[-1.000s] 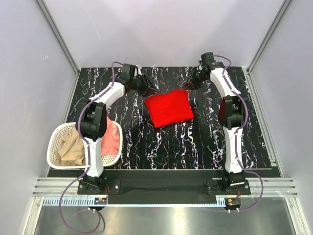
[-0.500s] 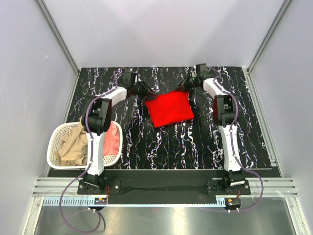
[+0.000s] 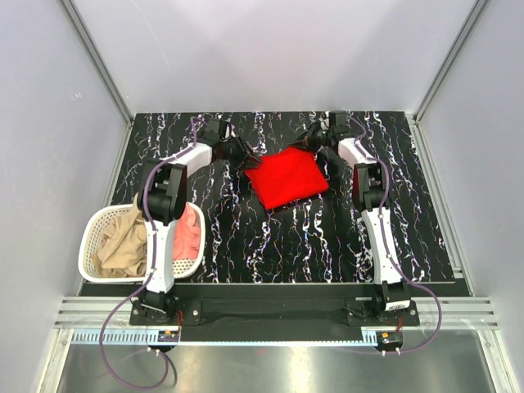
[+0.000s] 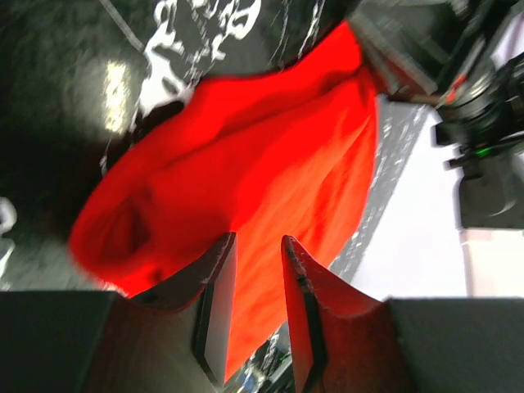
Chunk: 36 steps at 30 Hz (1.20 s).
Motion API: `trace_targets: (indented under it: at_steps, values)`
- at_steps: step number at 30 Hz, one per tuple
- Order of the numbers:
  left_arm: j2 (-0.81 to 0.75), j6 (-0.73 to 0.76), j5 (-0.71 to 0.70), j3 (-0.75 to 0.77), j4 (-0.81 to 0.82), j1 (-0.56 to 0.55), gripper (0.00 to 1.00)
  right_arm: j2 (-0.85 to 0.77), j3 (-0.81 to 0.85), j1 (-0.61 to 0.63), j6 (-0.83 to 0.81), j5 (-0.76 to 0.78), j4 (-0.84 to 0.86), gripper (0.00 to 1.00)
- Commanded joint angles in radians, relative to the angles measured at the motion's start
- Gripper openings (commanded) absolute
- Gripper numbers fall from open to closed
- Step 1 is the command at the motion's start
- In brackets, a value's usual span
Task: Fold and stack the t-shirts
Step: Fold the tshirt
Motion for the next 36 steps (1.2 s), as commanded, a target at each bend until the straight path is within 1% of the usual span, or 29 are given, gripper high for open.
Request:
trace_targets:
  at_steps: [1,2,3,4,5,6,8,10,11,12,15,16,19,21,26,29,33,36]
  values:
    - [-0.18,0.12,-0.033,-0.002,-0.075,0.004,0.33,-0.05,0.114,-0.029,-0.078,0.038,-0.16,0.31]
    - [-0.211,0.143,-0.047,-0.02,-0.118,0.004,0.33,-0.077,0.14,-0.032,-0.128,0.064,-0.208,0.38]
    - [-0.239,0.189,-0.056,-0.029,-0.141,0.003,0.33,-0.106,0.142,-0.037,-0.154,0.081,-0.297,0.46]
    - [-0.292,0.212,-0.066,-0.038,-0.17,0.003,0.34,-0.168,0.143,-0.047,-0.182,0.098,-0.337,0.58]
    - [-0.32,0.232,-0.078,-0.048,-0.219,0.003,0.34,-0.199,0.133,-0.055,-0.243,0.141,-0.379,0.66]
    - [-0.348,0.271,-0.078,-0.083,-0.233,0.001,0.34,-0.232,0.124,-0.061,-0.272,0.166,-0.455,0.73]
    - [-0.438,0.3,-0.078,-0.129,-0.268,-0.002,0.34,-0.307,0.084,-0.083,-0.363,0.193,-0.515,0.82]
    - [-0.503,0.328,-0.061,-0.222,-0.278,-0.002,0.34,-0.362,0.053,-0.095,-0.421,0.224,-0.601,0.89]
    - [-0.567,0.343,-0.053,-0.259,-0.282,-0.002,0.34,-0.374,0.029,-0.096,-0.484,0.232,-0.627,0.92]
    - [-0.596,0.351,-0.05,-0.325,-0.282,-0.005,0.34,-0.393,0.021,-0.095,-0.512,0.242,-0.676,0.96]
    - [-0.708,0.386,-0.038,-0.443,-0.294,-0.007,0.35,-0.431,-0.037,-0.096,-0.607,0.244,-0.717,0.98]
    - [-0.736,0.394,-0.029,-0.465,-0.304,-0.008,0.35,-0.442,-0.08,-0.095,-0.648,0.24,-0.721,0.98]
    - [-0.82,0.421,-0.014,-0.531,-0.32,-0.008,0.35,-0.456,-0.139,-0.096,-0.733,0.232,-0.73,0.98]
    - [-0.871,0.434,-0.014,-0.557,-0.328,-0.008,0.35,-0.442,-0.151,-0.096,-0.763,0.235,-0.729,0.99]
    - [-0.918,0.441,-0.026,-0.601,-0.362,-0.007,0.35,-0.414,-0.148,-0.09,-0.813,0.235,-0.674,0.98]
    - [-0.938,0.438,-0.029,-0.629,-0.368,-0.007,0.35,-0.401,-0.148,-0.09,-0.831,0.209,-0.652,0.98]
    - [-0.96,0.431,-0.029,-0.66,-0.362,-0.007,0.35,-0.336,-0.099,-0.089,-0.875,0.17,-0.694,0.99]
    - [-0.958,0.426,-0.024,-0.666,-0.36,-0.007,0.35,-0.312,-0.088,-0.089,-0.889,0.12,-0.688,0.99]
